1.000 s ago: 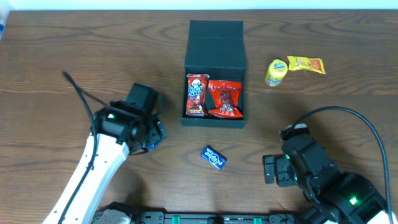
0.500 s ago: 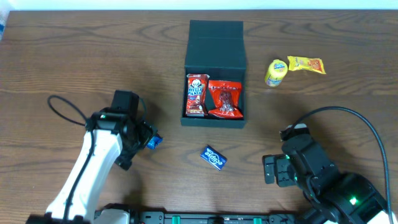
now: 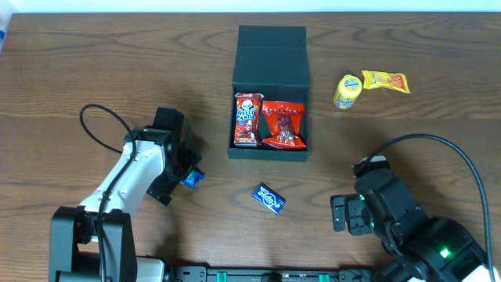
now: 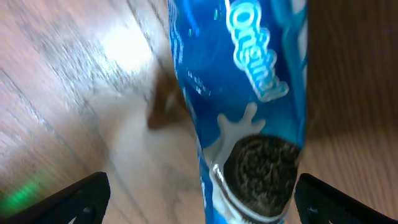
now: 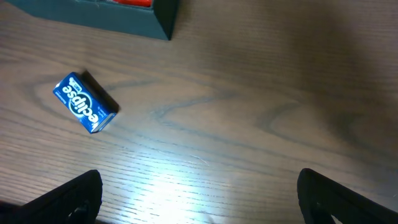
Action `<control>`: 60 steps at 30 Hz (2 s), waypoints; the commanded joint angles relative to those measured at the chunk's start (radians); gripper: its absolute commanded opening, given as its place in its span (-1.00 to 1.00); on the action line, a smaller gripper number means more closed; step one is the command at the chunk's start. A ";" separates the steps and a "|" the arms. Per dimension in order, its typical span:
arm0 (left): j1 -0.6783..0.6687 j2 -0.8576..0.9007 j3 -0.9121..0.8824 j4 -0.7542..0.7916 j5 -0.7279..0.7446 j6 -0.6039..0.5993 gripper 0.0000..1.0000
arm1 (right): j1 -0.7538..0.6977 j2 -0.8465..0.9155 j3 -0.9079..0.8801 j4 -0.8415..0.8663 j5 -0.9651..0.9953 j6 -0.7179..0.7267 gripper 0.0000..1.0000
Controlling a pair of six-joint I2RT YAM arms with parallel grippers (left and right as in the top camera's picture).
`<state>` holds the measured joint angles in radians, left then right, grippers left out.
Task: Pack container
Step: 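Move the left gripper to the blue Oreo pack and grasp it, then lift the Oreo pack with the left gripper toward the box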
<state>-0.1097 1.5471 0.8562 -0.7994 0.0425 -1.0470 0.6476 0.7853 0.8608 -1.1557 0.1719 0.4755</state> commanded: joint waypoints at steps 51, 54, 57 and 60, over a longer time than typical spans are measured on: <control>0.074 0.100 -0.005 0.143 0.003 -0.027 0.13 | 0.006 -0.002 0.000 0.000 0.003 0.018 0.99; 0.074 0.100 -0.005 0.142 0.003 -0.027 0.04 | 0.006 -0.002 0.000 0.000 0.003 0.018 0.98; 0.074 0.100 -0.005 0.142 0.003 -0.027 -0.01 | 0.006 -0.002 0.000 0.000 0.003 0.018 0.98; 0.074 0.100 -0.005 0.142 0.003 -0.027 -0.06 | 0.006 -0.002 0.000 0.000 0.003 0.018 0.99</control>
<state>-0.0406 1.6318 0.8562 -0.6533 0.0528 -1.0737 0.6476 0.7853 0.8608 -1.1557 0.1719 0.4755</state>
